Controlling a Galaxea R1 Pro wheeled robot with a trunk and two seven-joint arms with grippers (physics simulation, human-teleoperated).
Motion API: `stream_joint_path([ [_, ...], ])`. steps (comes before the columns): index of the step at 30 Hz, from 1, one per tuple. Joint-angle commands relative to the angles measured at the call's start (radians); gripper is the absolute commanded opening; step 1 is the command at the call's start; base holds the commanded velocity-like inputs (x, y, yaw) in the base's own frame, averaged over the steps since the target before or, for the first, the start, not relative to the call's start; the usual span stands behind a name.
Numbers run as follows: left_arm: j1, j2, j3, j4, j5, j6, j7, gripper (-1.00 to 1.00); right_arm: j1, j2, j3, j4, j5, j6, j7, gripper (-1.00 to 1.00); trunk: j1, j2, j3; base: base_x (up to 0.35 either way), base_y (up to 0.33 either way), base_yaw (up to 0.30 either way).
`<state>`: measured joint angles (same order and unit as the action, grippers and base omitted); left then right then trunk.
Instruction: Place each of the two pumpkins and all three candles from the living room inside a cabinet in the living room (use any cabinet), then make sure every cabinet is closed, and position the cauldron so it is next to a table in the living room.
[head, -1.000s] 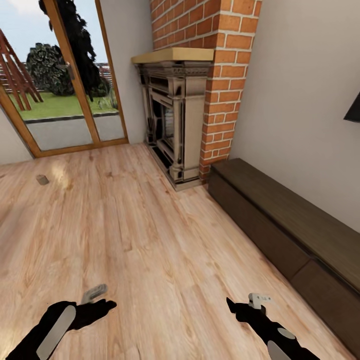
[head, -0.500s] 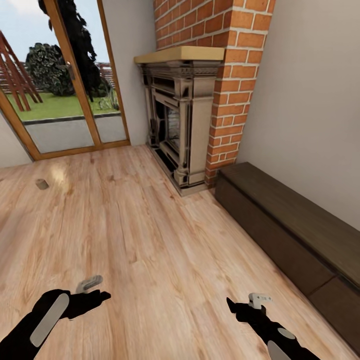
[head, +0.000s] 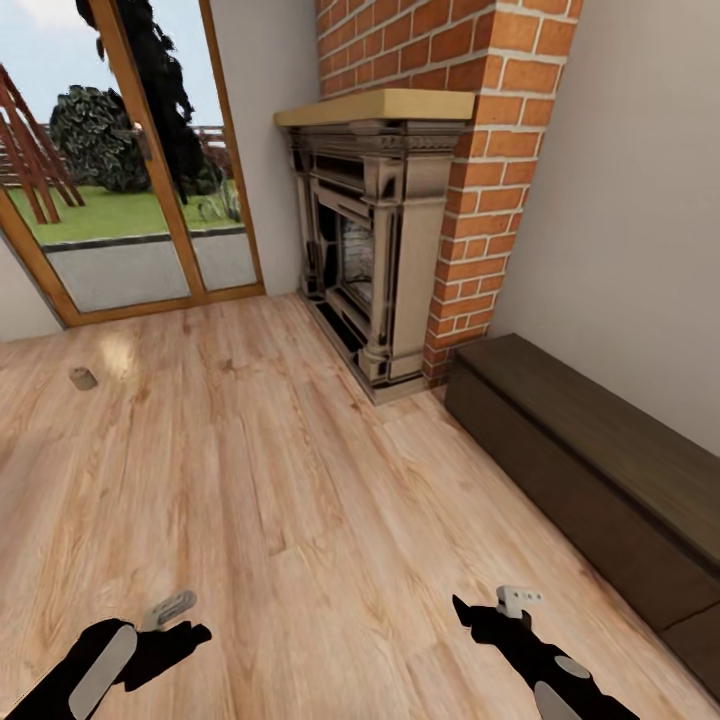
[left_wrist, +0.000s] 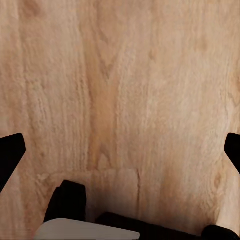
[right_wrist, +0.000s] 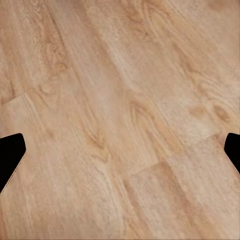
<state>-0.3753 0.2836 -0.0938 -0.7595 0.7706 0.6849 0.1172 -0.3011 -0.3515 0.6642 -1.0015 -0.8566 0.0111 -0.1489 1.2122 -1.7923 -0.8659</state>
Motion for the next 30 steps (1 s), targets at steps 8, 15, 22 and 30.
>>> stream_joint_path([
  [8, -0.001, -0.051, -0.022, 0.137, -0.018, -0.184, 0.012, 1.00, -0.001, 0.000, 0.004, -0.001, -0.006, 0.002, -0.009, 1.00, 0.000, 0.000, -0.001, 0.328, 0.015, 0.070],
  [15, -0.001, -0.093, -0.030, 0.149, -0.038, -0.232, 0.012, 1.00, -0.001, 0.000, 0.004, 0.003, -0.008, 0.001, -0.010, 1.00, 0.000, 0.000, -0.001, 0.333, 0.000, 0.023],
  [22, -0.001, -0.102, -0.027, 0.149, -0.061, -0.237, 0.012, 1.00, -0.001, 0.000, 0.004, 0.005, -0.009, 0.001, -0.009, 1.00, 0.000, 0.000, -0.001, 0.332, 0.013, 0.180],
  [30, -0.001, -0.103, -0.028, 0.177, -0.060, -0.272, 0.012, 1.00, -0.001, 0.000, 0.003, 0.007, -0.010, 0.001, -0.008, 1.00, 0.000, 0.000, -0.001, 0.275, 0.202, 0.022],
])
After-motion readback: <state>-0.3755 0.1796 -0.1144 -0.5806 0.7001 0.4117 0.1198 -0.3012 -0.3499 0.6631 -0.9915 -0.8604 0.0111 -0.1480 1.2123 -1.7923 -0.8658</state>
